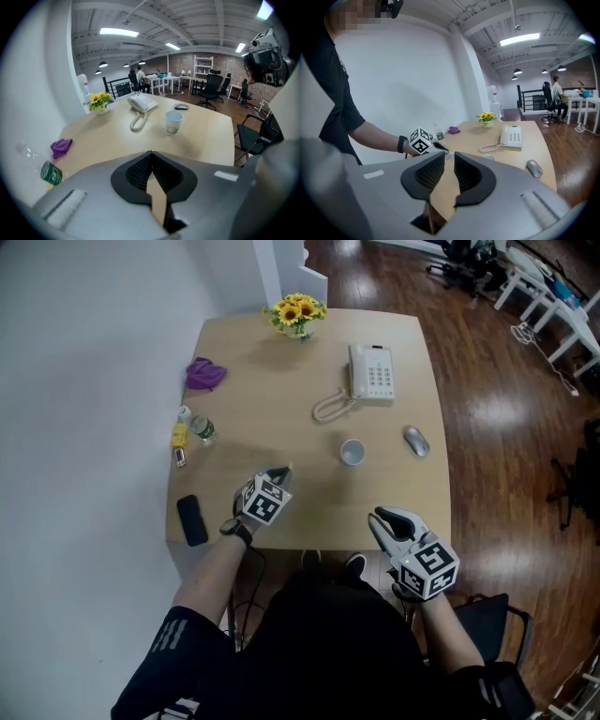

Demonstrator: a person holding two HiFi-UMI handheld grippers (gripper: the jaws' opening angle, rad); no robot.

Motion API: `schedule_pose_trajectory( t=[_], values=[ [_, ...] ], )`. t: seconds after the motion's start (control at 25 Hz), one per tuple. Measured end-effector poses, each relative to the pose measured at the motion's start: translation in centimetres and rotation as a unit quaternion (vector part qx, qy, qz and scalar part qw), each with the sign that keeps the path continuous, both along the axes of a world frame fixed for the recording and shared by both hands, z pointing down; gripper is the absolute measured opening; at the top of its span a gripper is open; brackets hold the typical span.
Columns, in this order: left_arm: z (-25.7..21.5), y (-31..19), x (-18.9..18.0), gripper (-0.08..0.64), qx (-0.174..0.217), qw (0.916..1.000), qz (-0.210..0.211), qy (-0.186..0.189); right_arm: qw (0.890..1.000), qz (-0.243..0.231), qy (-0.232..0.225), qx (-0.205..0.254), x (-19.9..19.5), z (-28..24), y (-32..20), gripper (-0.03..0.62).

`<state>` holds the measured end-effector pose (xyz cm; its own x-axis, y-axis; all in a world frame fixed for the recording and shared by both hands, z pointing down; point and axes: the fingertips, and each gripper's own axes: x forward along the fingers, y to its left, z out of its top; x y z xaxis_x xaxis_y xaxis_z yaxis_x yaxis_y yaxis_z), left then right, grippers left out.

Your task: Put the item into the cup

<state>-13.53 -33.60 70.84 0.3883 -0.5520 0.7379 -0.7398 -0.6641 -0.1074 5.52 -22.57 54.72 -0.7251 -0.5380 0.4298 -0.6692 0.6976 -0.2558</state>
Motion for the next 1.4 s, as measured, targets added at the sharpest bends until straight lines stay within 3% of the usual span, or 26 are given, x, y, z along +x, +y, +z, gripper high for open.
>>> schedule_pose_trajectory(
  t=[0.28, 0.48, 0.6, 1.04, 1.4],
  values=[
    [-6.6, -3.9, 9.4, -0.006, 0.062, 0.995, 0.069, 0.037, 1.0, 0.018, -0.004, 0.01, 2.2, -1.0, 0.0, 0.074],
    [-5.5, -5.9, 14.0, -0.006, 0.048, 0.9946, 0.068, 0.062, 0.999, 0.035, -0.005, 0.004, 3.9, -0.5, 0.5, 0.074],
    [-3.9, -6.3, 16.0, -0.006, 0.043, 0.9945, 0.081, 0.051, 0.999, 0.046, -0.004, -0.003, 5.0, 0.0, 0.8, 0.075],
    [1.4, -7.4, 18.7, -0.005, 0.013, 0.995, 0.098, -0.011, 0.997, 0.072, -0.012, -0.026, 8.0, 1.1, 1.3, 0.074],
    [1.9, -7.2, 18.8, 0.066, 0.0, 0.9939, 0.109, -0.012, 0.997, 0.066, -0.014, -0.026, 8.0, 1.2, 0.4, 0.074]
  ],
)
